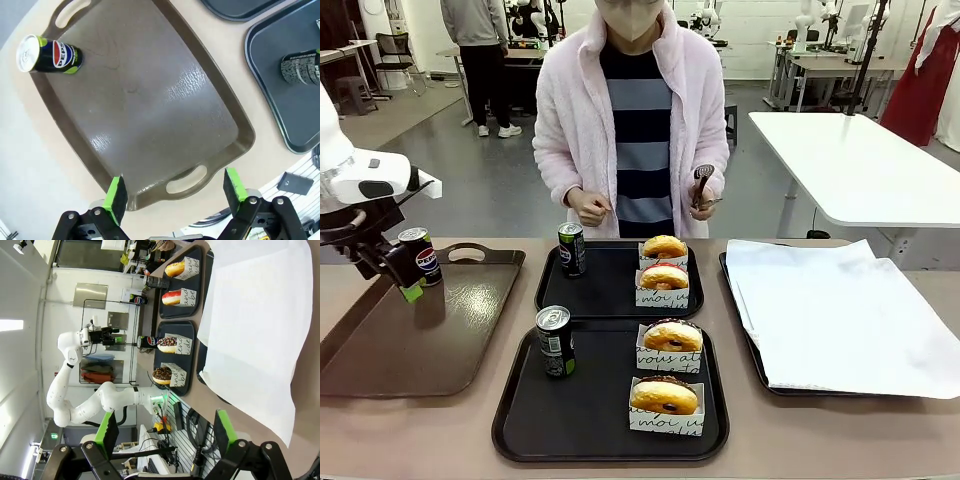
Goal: Set up donuts and drinks on trays.
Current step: Pick up one Pepsi coke from the Handle tray and place it on the Flat Tray without a Pepsi coke.
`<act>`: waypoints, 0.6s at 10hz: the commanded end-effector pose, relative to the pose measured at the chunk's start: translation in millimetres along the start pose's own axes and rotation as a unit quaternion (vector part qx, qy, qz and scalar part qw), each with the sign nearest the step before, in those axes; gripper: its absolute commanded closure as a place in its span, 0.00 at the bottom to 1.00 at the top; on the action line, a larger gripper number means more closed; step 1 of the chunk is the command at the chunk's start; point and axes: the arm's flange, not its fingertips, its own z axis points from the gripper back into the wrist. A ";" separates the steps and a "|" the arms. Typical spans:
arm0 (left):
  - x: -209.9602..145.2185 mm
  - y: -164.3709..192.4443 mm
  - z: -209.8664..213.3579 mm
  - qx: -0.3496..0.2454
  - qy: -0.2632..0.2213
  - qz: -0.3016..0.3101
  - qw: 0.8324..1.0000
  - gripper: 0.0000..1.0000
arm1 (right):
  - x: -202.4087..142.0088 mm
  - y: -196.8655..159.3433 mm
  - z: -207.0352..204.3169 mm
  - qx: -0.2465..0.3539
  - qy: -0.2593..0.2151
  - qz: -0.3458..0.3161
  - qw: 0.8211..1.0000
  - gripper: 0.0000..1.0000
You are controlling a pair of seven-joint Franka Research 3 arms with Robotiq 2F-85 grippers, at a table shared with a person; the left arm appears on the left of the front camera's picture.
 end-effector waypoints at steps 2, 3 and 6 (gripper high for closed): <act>-2.2 38.6 6.9 -0.129 -0.045 0.029 0.990 0.00 | -1.4 -0.1 -0.4 -0.002 0.000 0.002 1.000 0.00; -8.8 76.0 9.9 -0.222 -0.080 0.046 0.971 0.00 | -1.4 -0.1 -0.4 -0.002 0.000 0.002 1.000 0.00; -72.9 157.9 9.9 -0.444 -0.188 0.062 0.874 0.00 | -1.4 -0.1 -0.4 -0.002 0.000 0.002 1.000 0.00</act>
